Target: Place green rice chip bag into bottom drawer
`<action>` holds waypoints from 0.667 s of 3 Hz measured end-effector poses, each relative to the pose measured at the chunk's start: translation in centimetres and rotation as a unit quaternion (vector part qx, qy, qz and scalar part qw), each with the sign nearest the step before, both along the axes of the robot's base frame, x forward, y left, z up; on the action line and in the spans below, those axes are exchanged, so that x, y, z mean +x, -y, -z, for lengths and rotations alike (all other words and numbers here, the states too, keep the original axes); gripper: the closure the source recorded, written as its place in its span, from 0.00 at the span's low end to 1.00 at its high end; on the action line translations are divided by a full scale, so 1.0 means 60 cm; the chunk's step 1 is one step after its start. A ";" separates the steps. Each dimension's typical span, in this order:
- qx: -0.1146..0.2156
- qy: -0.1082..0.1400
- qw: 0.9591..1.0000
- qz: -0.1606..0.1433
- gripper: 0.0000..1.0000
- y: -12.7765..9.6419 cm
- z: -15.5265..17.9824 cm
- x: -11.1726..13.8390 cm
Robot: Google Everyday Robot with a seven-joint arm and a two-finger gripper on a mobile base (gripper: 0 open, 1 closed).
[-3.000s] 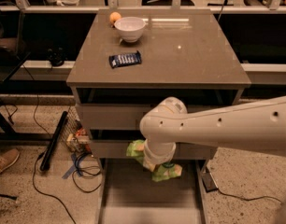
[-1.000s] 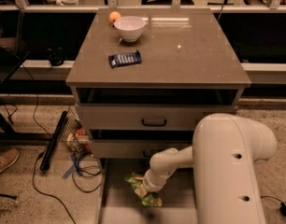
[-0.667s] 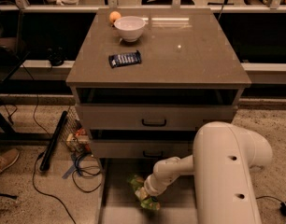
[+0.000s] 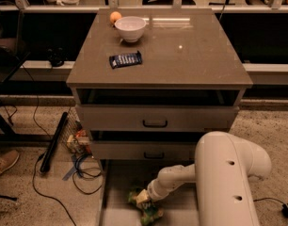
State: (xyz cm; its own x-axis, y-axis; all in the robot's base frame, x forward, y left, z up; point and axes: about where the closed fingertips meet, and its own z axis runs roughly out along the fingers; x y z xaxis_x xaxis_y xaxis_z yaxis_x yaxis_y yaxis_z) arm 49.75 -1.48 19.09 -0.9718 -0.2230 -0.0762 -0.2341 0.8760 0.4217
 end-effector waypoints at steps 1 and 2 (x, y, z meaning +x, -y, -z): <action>0.007 0.018 1.000 0.021 0.00 0.038 -0.013 0.011; -0.002 0.040 0.998 0.049 0.00 0.115 -0.052 0.021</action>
Offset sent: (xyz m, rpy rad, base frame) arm 0.0231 -0.1345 0.0693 -0.0303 -0.1451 -0.1717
